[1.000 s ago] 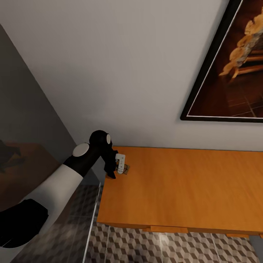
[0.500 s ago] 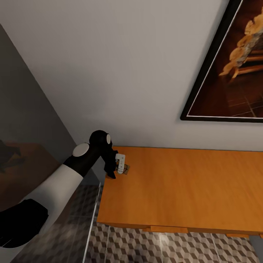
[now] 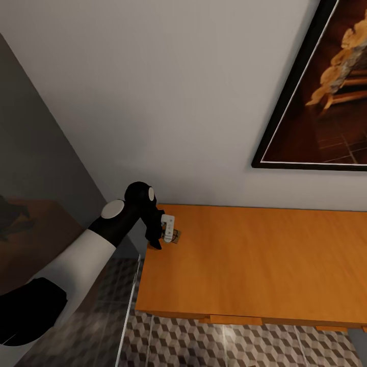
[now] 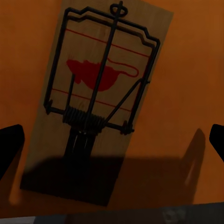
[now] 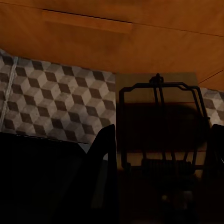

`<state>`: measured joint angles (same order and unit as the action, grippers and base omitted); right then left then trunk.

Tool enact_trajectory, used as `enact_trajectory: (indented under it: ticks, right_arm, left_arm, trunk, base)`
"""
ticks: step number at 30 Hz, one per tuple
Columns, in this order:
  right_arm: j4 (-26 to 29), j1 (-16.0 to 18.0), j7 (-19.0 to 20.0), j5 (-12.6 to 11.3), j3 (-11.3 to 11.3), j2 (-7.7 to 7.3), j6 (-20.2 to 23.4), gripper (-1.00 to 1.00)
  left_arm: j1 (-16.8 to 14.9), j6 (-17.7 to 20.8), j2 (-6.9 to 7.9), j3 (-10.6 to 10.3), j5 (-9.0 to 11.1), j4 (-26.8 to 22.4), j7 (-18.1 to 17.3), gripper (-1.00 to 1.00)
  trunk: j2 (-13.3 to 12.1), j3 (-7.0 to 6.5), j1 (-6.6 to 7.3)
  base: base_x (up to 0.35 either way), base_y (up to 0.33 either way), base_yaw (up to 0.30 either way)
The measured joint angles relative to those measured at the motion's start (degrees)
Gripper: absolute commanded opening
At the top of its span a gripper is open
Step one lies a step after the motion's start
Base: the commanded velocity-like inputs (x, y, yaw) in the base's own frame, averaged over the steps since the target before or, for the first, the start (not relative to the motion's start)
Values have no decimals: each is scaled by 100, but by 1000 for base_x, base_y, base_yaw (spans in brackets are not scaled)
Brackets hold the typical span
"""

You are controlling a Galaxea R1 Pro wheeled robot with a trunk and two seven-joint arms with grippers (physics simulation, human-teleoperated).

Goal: Take the four mousetraps from the cabinet in the bathroom and place them on the bathroom floor. Make sure all four end up on the same floor surface, and ensure that at least two of them are either under or directly next to the same bathroom sink.

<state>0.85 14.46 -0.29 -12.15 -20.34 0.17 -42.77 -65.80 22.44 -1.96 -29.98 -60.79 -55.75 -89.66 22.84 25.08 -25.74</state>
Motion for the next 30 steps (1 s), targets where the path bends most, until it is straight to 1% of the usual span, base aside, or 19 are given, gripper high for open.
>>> enact_trajectory:
  ticks: [1,30]
  right_arm:
    - [0,0,0,0,0,0,0,-100]
    - [0,0,0,0,0,0,0,-100]
  left_arm:
    - [0,0,2,0,0,-1,0,-100]
    - [-1,35,4,-1,0,3,1,-100]
  trunk:
    - [0,0,0]
    - [1,0,0]
  base:
    - [0,0,0]
    - [0,0,0]
